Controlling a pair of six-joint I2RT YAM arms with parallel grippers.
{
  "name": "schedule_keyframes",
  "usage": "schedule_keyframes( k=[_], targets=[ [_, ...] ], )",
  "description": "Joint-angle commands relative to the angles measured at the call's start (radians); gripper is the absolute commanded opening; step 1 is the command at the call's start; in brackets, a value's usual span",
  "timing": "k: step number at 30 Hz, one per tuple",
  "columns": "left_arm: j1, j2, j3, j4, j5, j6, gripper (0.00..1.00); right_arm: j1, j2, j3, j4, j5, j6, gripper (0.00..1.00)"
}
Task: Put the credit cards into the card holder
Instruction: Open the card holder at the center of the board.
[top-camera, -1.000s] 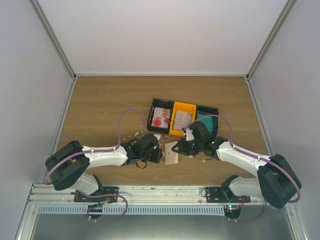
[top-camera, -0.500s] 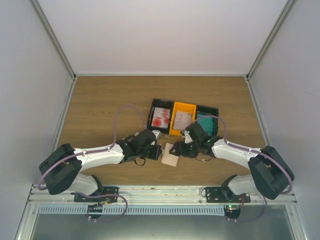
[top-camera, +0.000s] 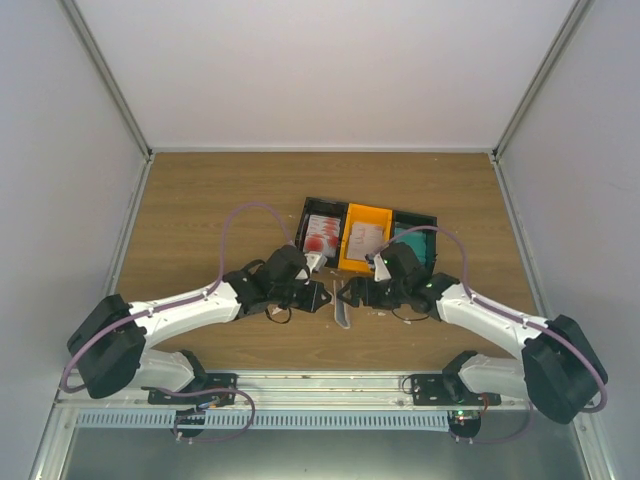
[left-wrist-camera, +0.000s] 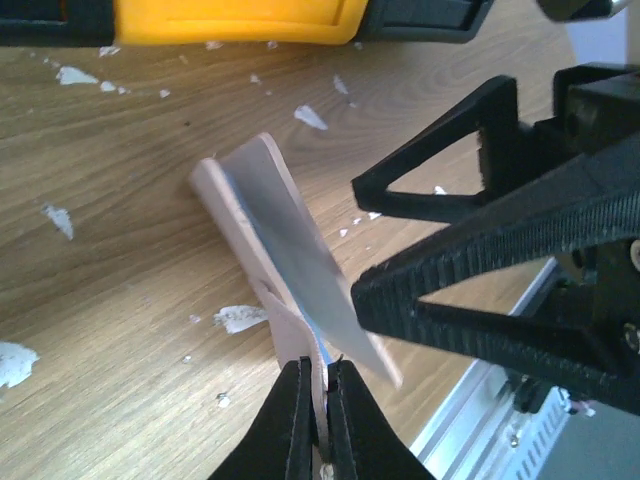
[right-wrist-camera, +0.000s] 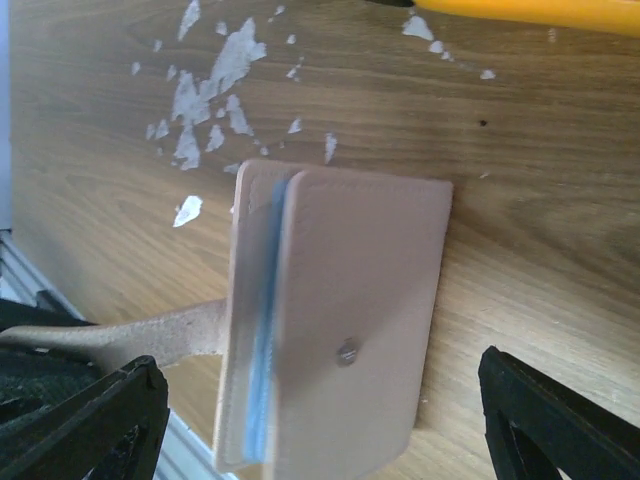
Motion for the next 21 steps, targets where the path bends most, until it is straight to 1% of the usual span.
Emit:
schedule_keyframes(
  k=[1, 6, 12, 18, 21],
  targets=[
    [0.014, -0.02, 0.029, 0.023, 0.076, 0.024, 0.0, 0.007, -0.031, -0.025, 0.027, -0.054, -0.01, 0.85],
    [0.017, -0.016, 0.035, 0.027, 0.104, 0.03, 0.0, 0.007, -0.045, -0.042, 0.006, -0.032, 0.007, 0.83],
    [0.021, -0.024, 0.032, 0.017, 0.098, 0.041, 0.0, 0.007, -0.017, -0.041, -0.037, 0.022, 0.009, 0.73],
    [0.025, -0.014, 0.05, 0.031, 0.122, 0.061, 0.0, 0.006, -0.012, -0.036, -0.07, 0.085, 0.009, 0.72],
    [0.027, -0.003, 0.069, 0.041, 0.14, 0.075, 0.0, 0.007, -0.015, -0.033, -0.09, 0.114, 0.009, 0.76]
  ],
)
